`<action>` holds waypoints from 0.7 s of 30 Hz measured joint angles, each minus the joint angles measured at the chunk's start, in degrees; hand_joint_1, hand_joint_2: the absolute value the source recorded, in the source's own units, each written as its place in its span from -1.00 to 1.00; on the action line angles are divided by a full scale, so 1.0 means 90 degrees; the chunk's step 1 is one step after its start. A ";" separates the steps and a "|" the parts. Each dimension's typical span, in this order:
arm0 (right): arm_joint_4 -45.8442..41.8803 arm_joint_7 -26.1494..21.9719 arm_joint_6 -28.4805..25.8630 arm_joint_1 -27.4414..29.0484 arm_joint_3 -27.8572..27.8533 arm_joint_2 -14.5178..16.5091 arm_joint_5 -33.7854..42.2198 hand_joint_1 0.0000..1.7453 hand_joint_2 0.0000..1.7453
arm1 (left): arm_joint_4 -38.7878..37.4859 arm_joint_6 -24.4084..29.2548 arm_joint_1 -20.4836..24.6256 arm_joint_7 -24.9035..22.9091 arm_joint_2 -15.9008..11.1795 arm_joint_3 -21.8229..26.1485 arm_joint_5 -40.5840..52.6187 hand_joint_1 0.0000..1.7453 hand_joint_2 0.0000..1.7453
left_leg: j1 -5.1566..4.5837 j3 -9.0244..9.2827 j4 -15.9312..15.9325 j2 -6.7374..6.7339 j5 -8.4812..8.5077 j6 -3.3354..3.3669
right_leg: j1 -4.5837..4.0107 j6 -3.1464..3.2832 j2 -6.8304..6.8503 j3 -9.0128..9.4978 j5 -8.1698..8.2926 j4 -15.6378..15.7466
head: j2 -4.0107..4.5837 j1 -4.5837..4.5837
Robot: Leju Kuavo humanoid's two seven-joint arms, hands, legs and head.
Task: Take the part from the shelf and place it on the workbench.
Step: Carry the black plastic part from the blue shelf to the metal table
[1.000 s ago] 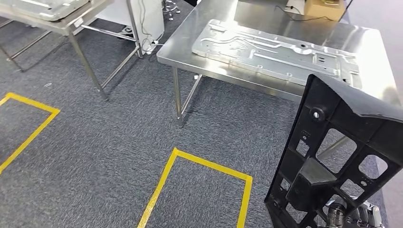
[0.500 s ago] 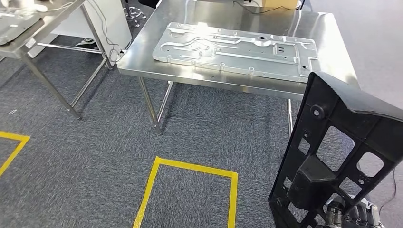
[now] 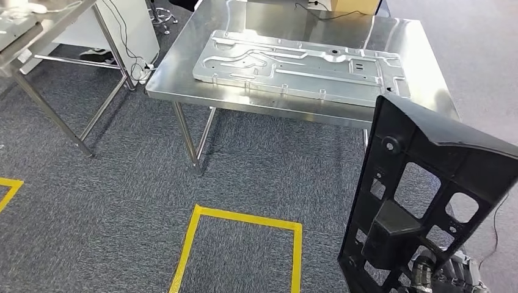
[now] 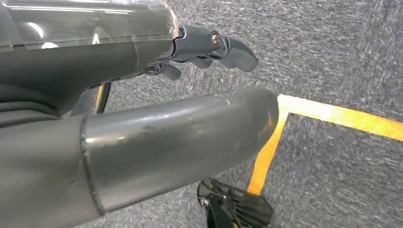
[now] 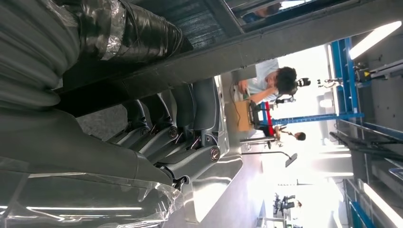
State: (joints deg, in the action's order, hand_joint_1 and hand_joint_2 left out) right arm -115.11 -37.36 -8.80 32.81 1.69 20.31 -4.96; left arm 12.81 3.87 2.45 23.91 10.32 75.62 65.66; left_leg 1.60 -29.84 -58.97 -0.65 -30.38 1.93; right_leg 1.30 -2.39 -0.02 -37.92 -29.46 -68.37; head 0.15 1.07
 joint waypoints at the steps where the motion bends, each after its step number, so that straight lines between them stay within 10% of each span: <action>1: 0.0007 -0.0001 0.0008 -0.0004 0.0004 0.0000 -0.0004 1.00 1.00 | 0.0000 -0.0001 0.0003 -0.0004 0.0002 0.0005 0.0001 -1.00 -1.00 | 0.0001 0.0046 0.0005 -0.0005 -0.0038 -0.0029 | -0.0010 0.0019 0.0028 0.0183 0.0181 0.0395 | 0.0000 0.0001; 8: 0.0016 -0.0009 0.0024 -0.0013 0.0036 0.0002 -0.0015 1.00 1.00 | 0.0000 -0.0003 0.0043 -0.0006 0.0002 0.0019 0.0015 -1.00 -1.00 | 0.0003 0.0139 -0.0123 -0.0029 -0.0286 -0.0270 | -0.0061 0.0303 0.0009 0.0623 0.0179 0.1111 | 0.0000 -0.0008; 12: 0.0055 -0.0005 0.0028 -0.0037 0.0076 0.0002 -0.0037 1.00 1.00 | 0.0000 -0.0010 0.0022 -0.0024 -0.0003 0.0021 0.0019 -1.00 -1.00 | -0.0003 -0.0764 -0.1605 0.0018 -0.0750 -0.0266 | -0.0108 0.0433 -0.0013 0.0844 0.0031 0.1168 | 0.0000 -0.0017; 14: 0.0096 -0.0001 0.0029 -0.0039 0.0090 0.0002 -0.0049 1.00 1.00 | 0.0000 -0.0010 0.0000 -0.0030 -0.0014 0.0024 0.0019 -1.00 -1.00 | -0.0015 -0.0904 -0.1527 0.0020 -0.0401 -0.0240 | -0.0137 0.0432 -0.0056 0.0990 -0.0083 0.1165 | 0.0000 -0.0018; 17: 0.0165 0.0000 0.0032 -0.0061 0.0128 0.0002 -0.0073 1.00 1.00 | 0.0000 -0.0007 -0.0010 -0.0043 -0.0032 0.0026 0.0020 -1.00 -1.00 | -0.0067 -0.0583 -0.0466 0.0043 0.0324 -0.0133 | -0.0157 0.0373 -0.0091 0.1194 -0.0282 0.1149 | 0.0000 -0.0017; 21: 0.0254 0.0000 -0.0020 -0.0102 0.0182 0.0001 -0.0136 1.00 1.00 | -0.0001 0.0001 -0.0010 -0.0055 -0.0030 0.0027 0.0039 -1.00 -1.00 | -0.0111 -0.0397 -0.0082 0.0068 0.0280 -0.0027 | -0.0150 0.0238 -0.0106 0.1251 -0.0347 0.1120 | 0.0000 -0.0016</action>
State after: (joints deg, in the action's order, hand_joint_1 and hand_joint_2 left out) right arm -112.83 -37.36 -8.98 31.89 3.33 20.31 -6.18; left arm 12.80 3.89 2.36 23.42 10.04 75.87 66.01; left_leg 0.60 -33.41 -59.71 -0.04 -27.86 1.69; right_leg -0.05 -0.25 -0.98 -26.66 -32.58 -58.29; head 0.15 0.93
